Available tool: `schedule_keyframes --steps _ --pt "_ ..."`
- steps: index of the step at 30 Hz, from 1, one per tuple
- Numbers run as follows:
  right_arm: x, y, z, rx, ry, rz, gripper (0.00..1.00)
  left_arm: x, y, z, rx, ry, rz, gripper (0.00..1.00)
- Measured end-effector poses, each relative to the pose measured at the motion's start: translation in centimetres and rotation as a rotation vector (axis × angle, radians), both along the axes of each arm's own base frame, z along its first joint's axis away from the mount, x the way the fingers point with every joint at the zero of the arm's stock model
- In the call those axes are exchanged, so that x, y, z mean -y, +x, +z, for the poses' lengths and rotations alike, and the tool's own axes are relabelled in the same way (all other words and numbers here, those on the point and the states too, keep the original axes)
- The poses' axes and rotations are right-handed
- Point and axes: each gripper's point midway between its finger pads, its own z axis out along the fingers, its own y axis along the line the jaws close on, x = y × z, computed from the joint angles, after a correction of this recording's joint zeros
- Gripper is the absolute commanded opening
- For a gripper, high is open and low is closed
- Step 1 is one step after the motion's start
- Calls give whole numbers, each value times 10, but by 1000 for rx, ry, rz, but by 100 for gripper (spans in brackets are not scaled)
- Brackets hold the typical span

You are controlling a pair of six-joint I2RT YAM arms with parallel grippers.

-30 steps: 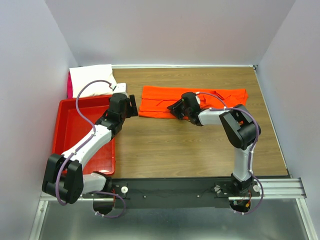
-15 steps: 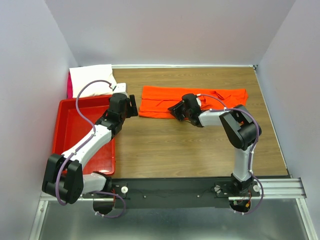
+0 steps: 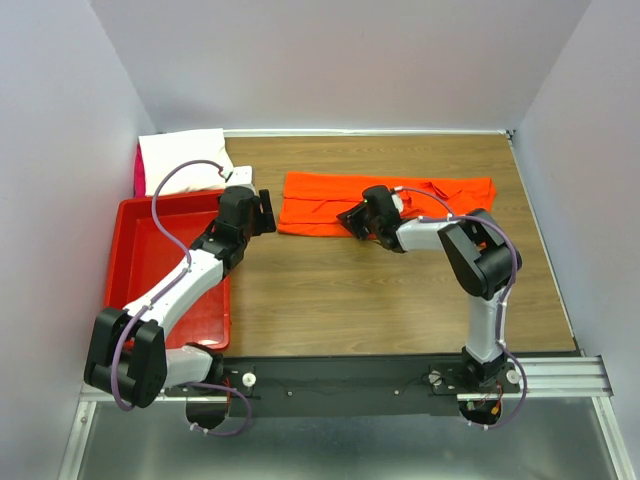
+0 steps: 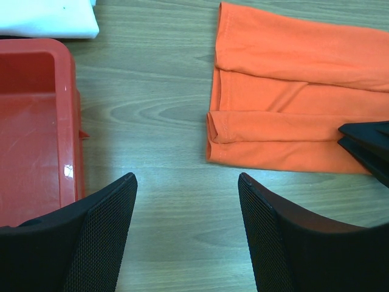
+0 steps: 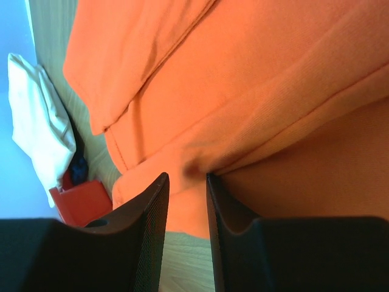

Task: Fold and stack the t-shirts
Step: Fold the tshirt

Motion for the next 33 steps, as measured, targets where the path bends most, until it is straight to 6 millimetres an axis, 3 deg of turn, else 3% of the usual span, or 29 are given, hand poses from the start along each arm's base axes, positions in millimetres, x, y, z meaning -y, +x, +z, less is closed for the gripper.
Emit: schedule_keyframes --steps 5,10,20,33 --pt "-1 5 2 9 -1 -12 37 0 0 0 0 1 -1 75" --pt "-2 8 1 10 -2 -14 29 0 0 0 0 1 -1 76" --pt "-3 10 -1 9 -3 -14 1 2 -1 0 0 4 -8 75" --pt "-11 26 18 67 -22 11 1 2 -1 0 0 5 -9 75"
